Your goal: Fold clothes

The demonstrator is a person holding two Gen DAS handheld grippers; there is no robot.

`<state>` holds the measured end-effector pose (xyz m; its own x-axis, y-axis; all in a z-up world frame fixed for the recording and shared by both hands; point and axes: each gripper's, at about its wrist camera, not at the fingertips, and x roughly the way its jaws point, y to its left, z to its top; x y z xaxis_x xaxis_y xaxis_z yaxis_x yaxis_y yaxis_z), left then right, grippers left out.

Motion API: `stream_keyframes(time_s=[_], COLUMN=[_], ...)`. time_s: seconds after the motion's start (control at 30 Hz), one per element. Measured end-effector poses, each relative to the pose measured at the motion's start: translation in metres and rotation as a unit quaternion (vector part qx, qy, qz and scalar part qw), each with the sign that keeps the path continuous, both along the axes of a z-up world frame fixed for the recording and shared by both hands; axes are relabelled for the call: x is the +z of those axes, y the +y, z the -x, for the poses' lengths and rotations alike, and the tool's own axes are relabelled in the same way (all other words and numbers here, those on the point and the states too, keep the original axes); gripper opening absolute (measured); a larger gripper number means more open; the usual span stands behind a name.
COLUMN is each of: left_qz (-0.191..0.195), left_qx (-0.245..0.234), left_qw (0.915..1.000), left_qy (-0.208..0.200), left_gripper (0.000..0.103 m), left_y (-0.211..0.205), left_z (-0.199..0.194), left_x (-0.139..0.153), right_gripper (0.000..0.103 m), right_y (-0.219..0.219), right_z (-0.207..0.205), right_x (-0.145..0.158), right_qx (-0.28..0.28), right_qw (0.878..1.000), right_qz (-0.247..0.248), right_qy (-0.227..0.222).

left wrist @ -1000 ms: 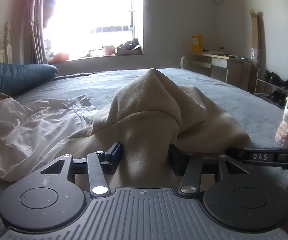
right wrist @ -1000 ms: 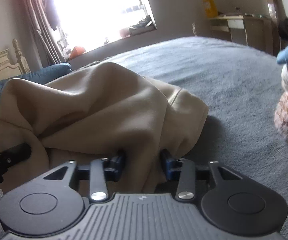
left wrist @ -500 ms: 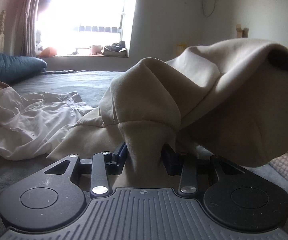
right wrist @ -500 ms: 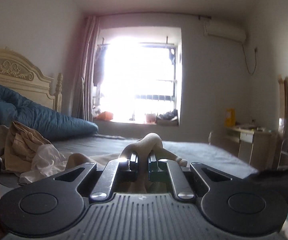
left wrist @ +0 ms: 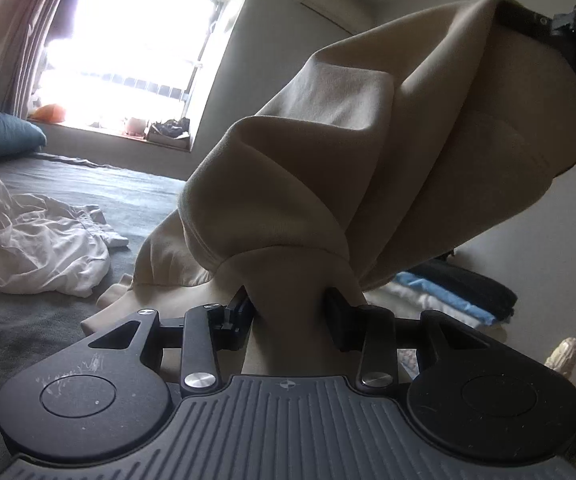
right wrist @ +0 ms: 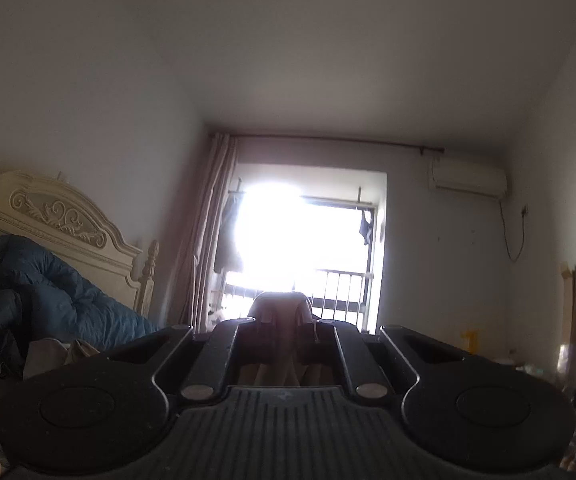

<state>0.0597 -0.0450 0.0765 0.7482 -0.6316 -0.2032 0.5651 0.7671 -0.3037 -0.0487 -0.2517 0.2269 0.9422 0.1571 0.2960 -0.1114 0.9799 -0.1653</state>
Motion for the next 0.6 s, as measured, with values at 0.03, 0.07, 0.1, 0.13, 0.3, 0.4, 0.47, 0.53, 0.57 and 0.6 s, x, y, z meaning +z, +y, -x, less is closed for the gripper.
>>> stream_keyframes(time_s=[0.03, 0.07, 0.1, 0.13, 0.3, 0.4, 0.47, 0.53, 0.57, 0.6], left_qz=[0.008, 0.016, 0.024, 0.030, 0.024, 0.003, -0.007, -0.012, -0.013, -0.012], left_qx=[-0.001, -0.001, 0.001, 0.005, 0.059, 0.106, 0.139, 0.173, 0.184, 0.194], left_qw=[1.0000, 0.9999, 0.9997, 0.9995, 0.9973, 0.9919, 0.9863, 0.9798, 0.9775, 0.9751], left_qy=[-0.001, -0.003, -0.003, 0.000, 0.036, 0.070, 0.089, 0.100, 0.103, 0.107], left_gripper=[0.039, 0.040, 0.040, 0.040, 0.041, 0.041, 0.045, 0.046, 0.048, 0.049], left_y=[0.006, 0.013, 0.019, 0.026, 0.059, 0.080, 0.096, 0.110, 0.117, 0.122], left_z=[0.002, 0.004, 0.006, 0.007, 0.000, -0.003, -0.002, 0.001, 0.003, 0.005], left_x=[0.001, 0.002, 0.001, 0.000, -0.027, -0.049, -0.061, -0.070, -0.073, -0.074], right_gripper=[0.010, 0.010, 0.010, 0.010, 0.010, 0.010, 0.010, 0.011, 0.011, 0.011], right_y=[0.006, 0.012, 0.018, 0.026, 0.069, 0.099, 0.121, 0.144, 0.155, 0.164], right_z=[0.004, 0.006, 0.009, 0.007, -0.037, -0.084, -0.118, -0.150, -0.163, -0.176], right_x=[0.004, 0.008, 0.012, 0.014, 0.004, -0.015, -0.035, -0.059, -0.072, -0.085], right_qx=[0.004, 0.009, 0.013, 0.017, 0.053, 0.091, 0.117, 0.143, 0.152, 0.163], right_qw=[1.000, 1.000, 1.000, 1.000, 0.998, 0.989, 0.977, 0.959, 0.950, 0.940], right_qz=[0.005, 0.009, 0.013, 0.017, 0.027, 0.032, 0.043, 0.058, 0.062, 0.066], right_qy=[-0.008, -0.014, -0.020, -0.020, 0.034, 0.112, 0.174, 0.236, 0.265, 0.293])
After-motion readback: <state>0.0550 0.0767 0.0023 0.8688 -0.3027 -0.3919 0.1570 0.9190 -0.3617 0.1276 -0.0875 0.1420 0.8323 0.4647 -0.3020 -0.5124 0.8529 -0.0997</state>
